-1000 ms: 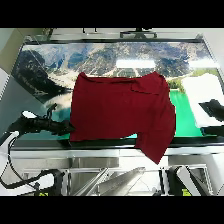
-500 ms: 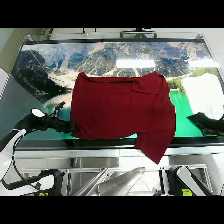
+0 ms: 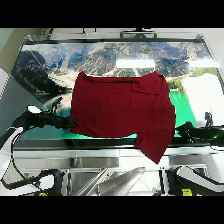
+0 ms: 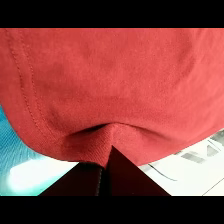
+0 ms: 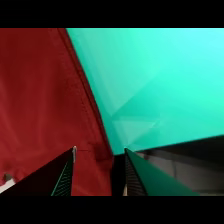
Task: Fold the shirts.
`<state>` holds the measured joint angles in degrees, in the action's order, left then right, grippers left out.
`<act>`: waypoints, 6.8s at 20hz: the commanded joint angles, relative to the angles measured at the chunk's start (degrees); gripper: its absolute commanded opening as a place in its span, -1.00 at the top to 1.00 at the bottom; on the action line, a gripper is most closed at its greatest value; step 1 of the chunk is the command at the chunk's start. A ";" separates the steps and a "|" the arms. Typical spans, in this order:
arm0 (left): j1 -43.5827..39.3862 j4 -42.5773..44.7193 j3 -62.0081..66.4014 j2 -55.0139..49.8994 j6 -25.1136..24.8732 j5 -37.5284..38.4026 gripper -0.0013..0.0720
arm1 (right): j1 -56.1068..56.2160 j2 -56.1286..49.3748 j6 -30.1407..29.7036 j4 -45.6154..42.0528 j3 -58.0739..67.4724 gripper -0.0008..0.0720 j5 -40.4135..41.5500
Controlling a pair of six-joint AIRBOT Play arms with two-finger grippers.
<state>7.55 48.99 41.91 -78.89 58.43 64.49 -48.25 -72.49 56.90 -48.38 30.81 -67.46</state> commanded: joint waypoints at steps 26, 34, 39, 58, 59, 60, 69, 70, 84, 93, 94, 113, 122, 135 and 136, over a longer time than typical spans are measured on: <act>12.61 -72.70 28.06 20.22 -15.52 41.86 0.90 | -0.09 41.11 -13.27 60.61 28.85 0.92 -11.47; 42.16 -78.71 40.41 27.17 -8.87 41.70 0.89 | -1.09 42.27 -15.12 55.60 48.83 0.92 3.80; 30.32 -62.64 30.47 17.92 -9.11 38.12 0.89 | 5.51 32.37 -14.34 46.97 42.84 0.92 -3.91; 12.07 -33.51 63.06 -46.77 -4.35 19.43 0.91 | 29.81 -30.16 -31.17 54.90 38.03 0.92 15.78; 11.82 -33.48 65.53 -48.46 -2.75 19.47 0.91 | 29.75 -30.91 -31.17 54.90 38.49 0.92 15.82; 11.82 -33.46 67.36 -49.55 -2.21 19.52 0.91 | 29.57 -31.12 -31.19 54.71 38.51 0.92 16.15; 9.79 -14.80 72.57 -50.36 3.15 19.58 0.93 | 26.16 -31.47 -26.27 36.76 38.49 0.92 13.81; 9.16 -11.32 72.59 -50.38 3.21 19.39 0.93 | 26.25 -31.89 -26.25 36.76 38.49 0.92 14.34; 5.33 -1.14 73.16 -50.03 5.51 16.48 0.62 | 26.80 -33.59 -26.23 35.91 38.53 0.22 16.37; 10.29 6.99 69.77 -36.30 11.78 29.27 0.29 | 19.91 -18.53 -6.38 16.52 38.62 0.22 11.91; 11.32 8.46 67.21 -33.83 12.61 31.10 0.29 | 18.34 -15.87 -3.98 15.41 38.60 0.22 9.46; 5.70 9.25 -1.68 -2.89 3.87 3.32 0.37 | 12.50 22.80 14.69 -0.90 15.76 -0.36 2.27; 6.88 7.74 -1.66 -2.86 3.10 4.96 0.89 | 12.63 22.77 31.39 -13.07 -3.78 -0.35 -6.69; 7.85 6.40 -1.66 -2.84 3.08 5.07 0.88 | 12.63 20.31 6.36 13.33 -24.44 0.28 10.56; 7.82 6.43 -1.66 -2.84 3.08 5.16 0.89 | 12.63 20.22 4.26 15.56 -24.44 0.28 10.23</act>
<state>15.33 55.57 40.18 -81.78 61.49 69.36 -35.64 -51.46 68.99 -39.68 7.46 -59.64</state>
